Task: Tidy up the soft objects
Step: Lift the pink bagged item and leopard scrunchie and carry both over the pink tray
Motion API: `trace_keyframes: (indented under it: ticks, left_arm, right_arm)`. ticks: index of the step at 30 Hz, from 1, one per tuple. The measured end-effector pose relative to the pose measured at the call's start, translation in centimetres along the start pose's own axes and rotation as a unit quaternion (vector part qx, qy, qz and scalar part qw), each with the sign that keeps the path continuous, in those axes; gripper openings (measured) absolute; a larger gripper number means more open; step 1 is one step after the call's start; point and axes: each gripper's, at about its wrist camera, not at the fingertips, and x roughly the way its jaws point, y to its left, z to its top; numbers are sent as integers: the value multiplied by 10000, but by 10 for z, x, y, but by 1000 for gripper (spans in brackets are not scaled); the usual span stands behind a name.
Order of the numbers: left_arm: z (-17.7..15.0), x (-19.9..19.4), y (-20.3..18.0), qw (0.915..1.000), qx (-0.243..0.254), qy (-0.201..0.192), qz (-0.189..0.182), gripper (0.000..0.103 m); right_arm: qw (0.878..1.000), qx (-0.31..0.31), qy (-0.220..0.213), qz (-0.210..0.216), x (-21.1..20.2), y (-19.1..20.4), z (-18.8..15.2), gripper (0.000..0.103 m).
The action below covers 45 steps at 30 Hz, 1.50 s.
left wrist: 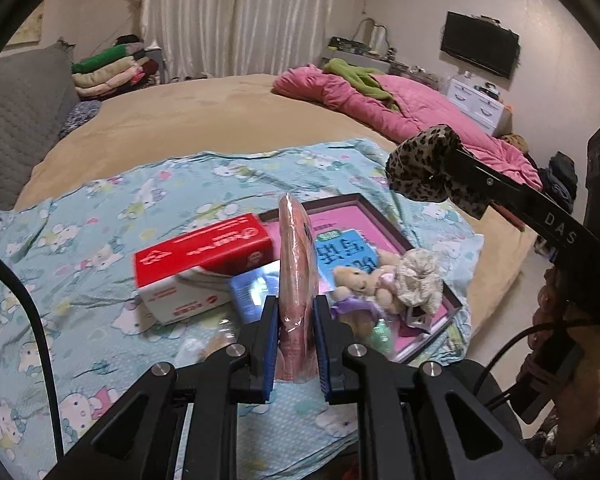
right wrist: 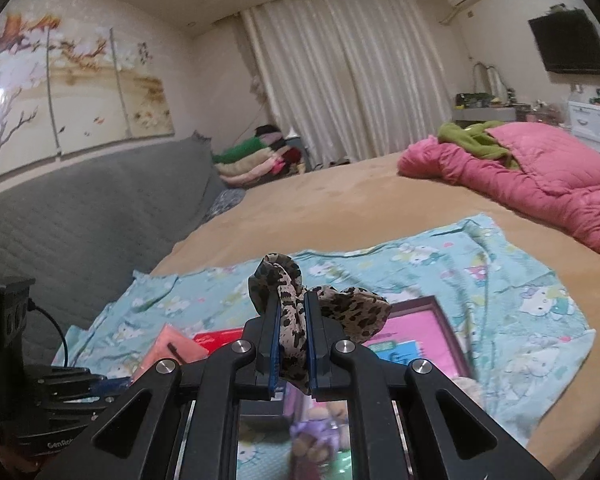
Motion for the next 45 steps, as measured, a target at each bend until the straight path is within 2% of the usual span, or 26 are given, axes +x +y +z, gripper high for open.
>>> trace_keyframes:
  ticks: [6, 17, 31, 45]
  left_arm:
    - [8, 18, -28, 9994, 181, 117, -267, 17]
    - [8, 49, -68, 9970, 432, 388, -516, 17]
    - [0, 75, -89, 9936, 587, 655, -707, 17]
    - [-7, 102, -105, 9900, 622, 870, -919, 17]
  right_arm:
    - [9997, 111, -30, -198, -2, -21, -5, 10]
    - [9991, 241, -13, -340, -3, -46, -14, 10]
    - [9973, 506, -10, -526, -5, -77, -21, 10]
    - [9963, 579, 65, -628, 3, -87, -28, 10]
